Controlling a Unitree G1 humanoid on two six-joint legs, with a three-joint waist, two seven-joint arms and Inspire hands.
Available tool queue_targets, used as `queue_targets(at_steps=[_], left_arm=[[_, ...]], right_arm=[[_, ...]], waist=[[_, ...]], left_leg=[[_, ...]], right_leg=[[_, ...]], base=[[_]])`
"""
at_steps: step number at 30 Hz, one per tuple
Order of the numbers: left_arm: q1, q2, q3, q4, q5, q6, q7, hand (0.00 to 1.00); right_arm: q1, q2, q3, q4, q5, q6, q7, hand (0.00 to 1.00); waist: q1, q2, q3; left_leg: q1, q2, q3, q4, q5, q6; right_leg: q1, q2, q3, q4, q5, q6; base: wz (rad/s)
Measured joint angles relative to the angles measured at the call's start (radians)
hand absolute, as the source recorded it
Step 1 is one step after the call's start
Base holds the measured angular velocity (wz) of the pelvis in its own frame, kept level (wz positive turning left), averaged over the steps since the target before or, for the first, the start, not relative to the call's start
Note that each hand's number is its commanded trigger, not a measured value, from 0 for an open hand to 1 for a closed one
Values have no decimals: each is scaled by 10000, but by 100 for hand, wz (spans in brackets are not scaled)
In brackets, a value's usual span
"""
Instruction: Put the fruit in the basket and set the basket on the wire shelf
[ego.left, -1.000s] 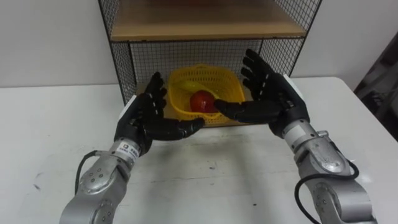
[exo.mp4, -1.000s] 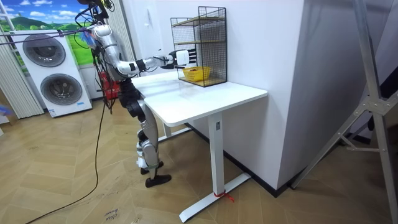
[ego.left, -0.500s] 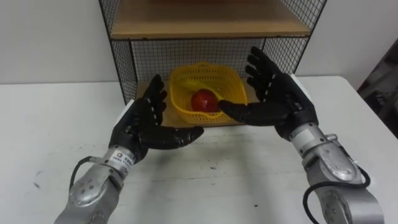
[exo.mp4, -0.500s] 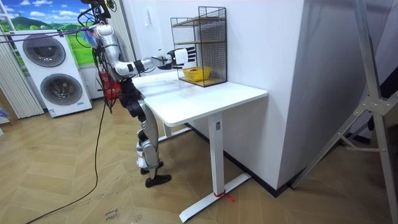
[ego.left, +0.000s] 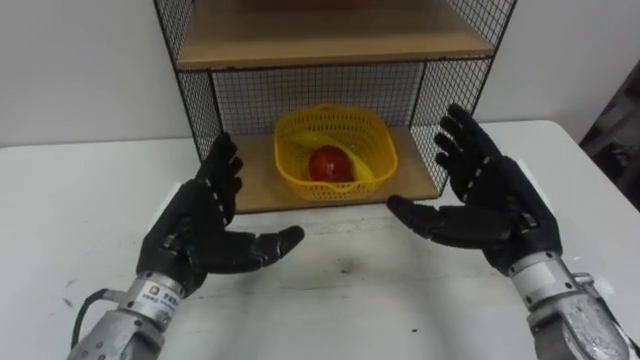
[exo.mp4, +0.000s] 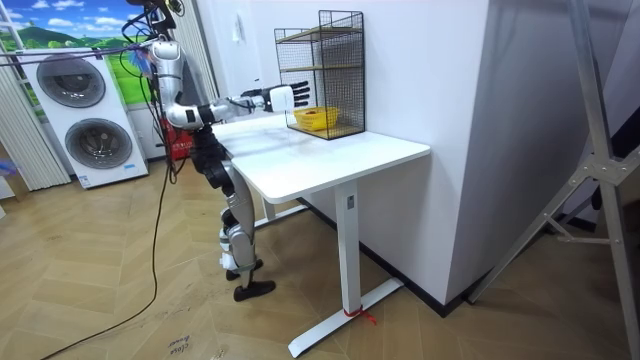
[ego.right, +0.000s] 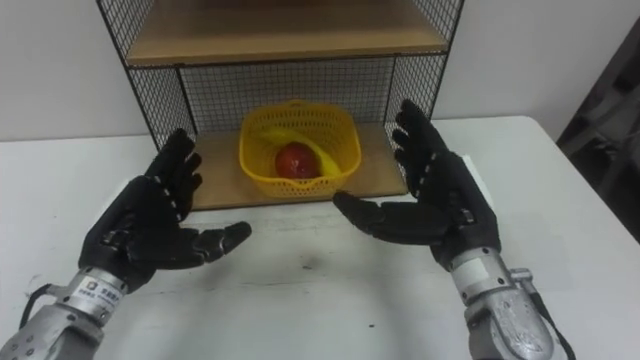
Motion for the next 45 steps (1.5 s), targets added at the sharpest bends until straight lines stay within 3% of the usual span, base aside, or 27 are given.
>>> queue_targets(at_steps=[3,6,11,15,18,24,27,29,30,33,37,40,41,42,43,45], left_arm=[[21,-2,8,-111,-97,-54,-284,0],[27,39,32,-121,-137,-135,-601,0],[276,533,28,-122,-285,-412,-1256,0],[402,754,26,-121,-272,-435,-1612,0],[415,1083,125,-122,-272,-435,-1893,0],[802,1357,986,-669,-304,-435,-2109,0],[855,1608,1433,-1057,-319,-437,-2251,0],[858,1921,1945,-1359,-811,-436,-2308,0],[861,1943,2142,-1449,-1054,-436,-2309,0],[845,2268,3618,-1677,-1996,-593,-2035,0],[844,2746,4984,-1707,-3160,-766,-1309,0],[922,3173,6351,-2039,-4551,-980,-564,0],[1036,3307,6974,-2093,-5633,-1203,-319,0],[1077,3357,7257,-2095,-6106,-1308,-186,0],[1104,3496,7999,-2055,-6994,-1408,74,0],[1119,3734,8876,-1750,-8263,-1641,473,0]], right_arm=[[90,0,-1,-223,0,-1,19,0],[152,-13,1,-390,-1,-143,93,0],[463,-312,-20,-465,205,-390,245,0],[473,-364,-395,-468,360,-507,181,0],[476,-558,-667,-610,386,-584,18,0],[687,-810,-1506,-1393,391,-874,-966,0],[678,-1238,-2042,-1551,389,-880,-1753,0],[676,-1435,-2659,-1751,565,-923,-2498,0],[673,-1463,-2850,-1802,649,-954,-2692,0],[626,-1860,-4108,-1867,763,-1188,-4006,0],[627,-2339,-5531,-1775,1012,-1515,-5507,0],[615,-3000,-6766,-1267,1157,-1630,-6791,0],[547,-3271,-7282,-963,1373,-1831,-7282,0],[506,-3365,-7492,-800,1550,-1948,-7511,0],[498,-3423,-8023,-433,1642,-2175,-8051,0],[683,-3423,-8634,30,1632,-2272,-8873,0]], waist=[[10,63,2],[6,142,59],[-66,168,52],[-140,164,54],[-161,202,34],[-268,284,-2],[-271,290,-6],[-267,301,5],[-259,310,9],[-118,385,9],[-53,458,-12],[8,439,-14],[14,445,-17],[44,447,-22],[166,426,-43],[365,393,-70]], left_leg=[[-107,-1,1,0,3,-3],[-176,0,3,-8,8,-8],[-325,4,14,-1,10,-11],[-398,4,15,-3,11,-11],[-454,6,16,0,12,-12],[-513,3,-19,5,14,-15],[-544,-22,-123,12,16,-17],[-576,-25,-148,2,27,-31],[-582,-21,-148,6,30,-33],[-610,-15,-147,24,28,-36],[-733,-10,-193,96,9,-42],[-847,3,-202,113,18,-51],[-882,5,-221,125,17,-51],[-892,7,-222,127,16,-53],[-915,17,-219,149,4,-69],[-926,12,-231,166,-15,-88]], right_leg=[[-116,-1,-2,14,0,-1],[-193,0,-6,20,11,-20],[-341,6,15,25,14,-25],[-417,11,31,20,16,-26],[-476,14,43,25,19,-30],[-502,9,10,17,9,-18],[-526,13,39,28,-14,-1],[-550,30,66,52,-33,-10],[-544,36,67,35,-28,-12],[-578,57,110,47,-28,-15],[-651,50,51,52,-50,-18],[-641,38,-43,67,-70,-46],[-647,40,-55,61,-75,-53],[-659,40,-54,65,-83,-57],[-694,51,-37,70,-110,-95],[-732,46,-35,156,-182,-137]], base=[[0],[0],[0],[0],[0],[2],[2],[7],[0],[-1],[5],[6],[4],[0],[-6],[-3]])
